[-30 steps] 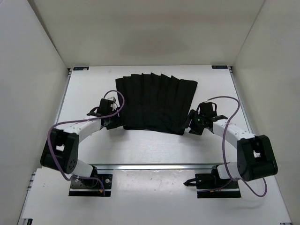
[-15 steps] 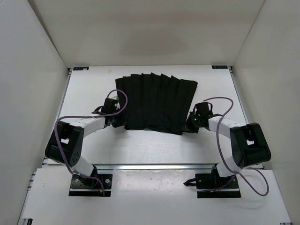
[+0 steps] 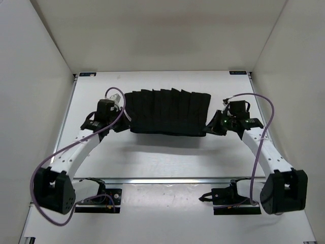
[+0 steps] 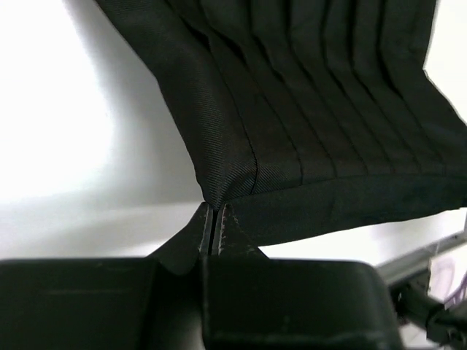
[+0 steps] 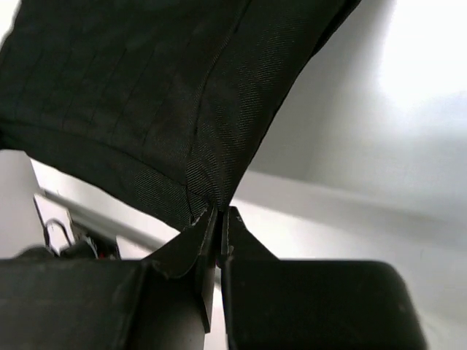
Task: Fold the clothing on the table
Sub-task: Fold the skirt
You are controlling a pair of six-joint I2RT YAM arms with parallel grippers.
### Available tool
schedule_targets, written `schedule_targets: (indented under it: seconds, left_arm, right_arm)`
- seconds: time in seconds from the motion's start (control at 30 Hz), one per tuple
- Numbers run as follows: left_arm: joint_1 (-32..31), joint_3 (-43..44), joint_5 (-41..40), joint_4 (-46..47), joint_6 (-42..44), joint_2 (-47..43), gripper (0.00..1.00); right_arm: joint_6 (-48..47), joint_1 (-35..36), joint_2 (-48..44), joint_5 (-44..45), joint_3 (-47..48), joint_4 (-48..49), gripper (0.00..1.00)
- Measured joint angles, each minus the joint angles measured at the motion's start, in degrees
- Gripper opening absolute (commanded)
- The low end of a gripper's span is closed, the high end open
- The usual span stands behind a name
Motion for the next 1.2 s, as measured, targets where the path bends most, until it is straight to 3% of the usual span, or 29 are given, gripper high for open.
schedule_targets:
  seconds: [0.4,0.53,0.63,0.77,0.8,0.83,0.87,0.93,1.0,1.07,1.2]
  left_arm:
    - [-9.51,-11.34,3.87,-20.13,-3.89,-30.51,0.00]
    - [-9.70,-9.31,4.50,-24.09,-5.40,-32.85,0.00]
    - [-7.78,-4.42,4.28,-23.61,-4.85,-26.73,0.01]
    - [0.70,-0.11,4.83,-16.04,-3.48,-13.49,0.03]
    - [2.75,0.92,4.94,-14.19,-3.48,-8.81,0.17]
    - [4.37,2.19,5.64,-11.96,-3.43,-4.24,0.33]
    - [5.55,3.74,6.51,-9.57,-3.63,1.05,0.34]
    - [7.93,7.28,8.00,-5.55,-4.22,10.97,0.45]
    - [10.49,9.97,10.78,-1.22,-5.33,19.34,0.53]
    - [12.33,11.39,13.97,2.73,-6.84,25.14,0.52]
    - [13.60,11.80,18.14,5.84,-9.03,27.28,0.54]
  right_arm:
    - [3.93,12.70,-24.72,-0.98,-9.51,-23.63,0.00]
    - [4.85,12.26,-25.97,-3.15,-5.84,-29.97,0.01]
    - [2.62,6.88,-18.99,-6.32,1.73,-29.53,0.00]
    - [-0.94,-1.01,-3.61,-9.88,11.28,-21.88,0.00]
    - [-1.27,-2.73,1.01,-10.73,13.35,-19.10,0.00]
    - [-1.36,-4.26,5.62,-11.50,15.04,-16.26,0.03]
    - [-1.36,-5.53,10.84,-12.50,16.68,-13.27,0.19]
    - [-1.07,-7.52,19.45,-12.13,19.17,-8.74,0.35]
    - [-0.92,-8.96,25.77,-10.82,21.24,-6.03,0.37]
    - [-0.94,-9.84,28.20,-8.59,22.14,-4.85,0.41]
    - [-0.39,-9.84,22.64,-5.11,17.49,-1.09,0.47]
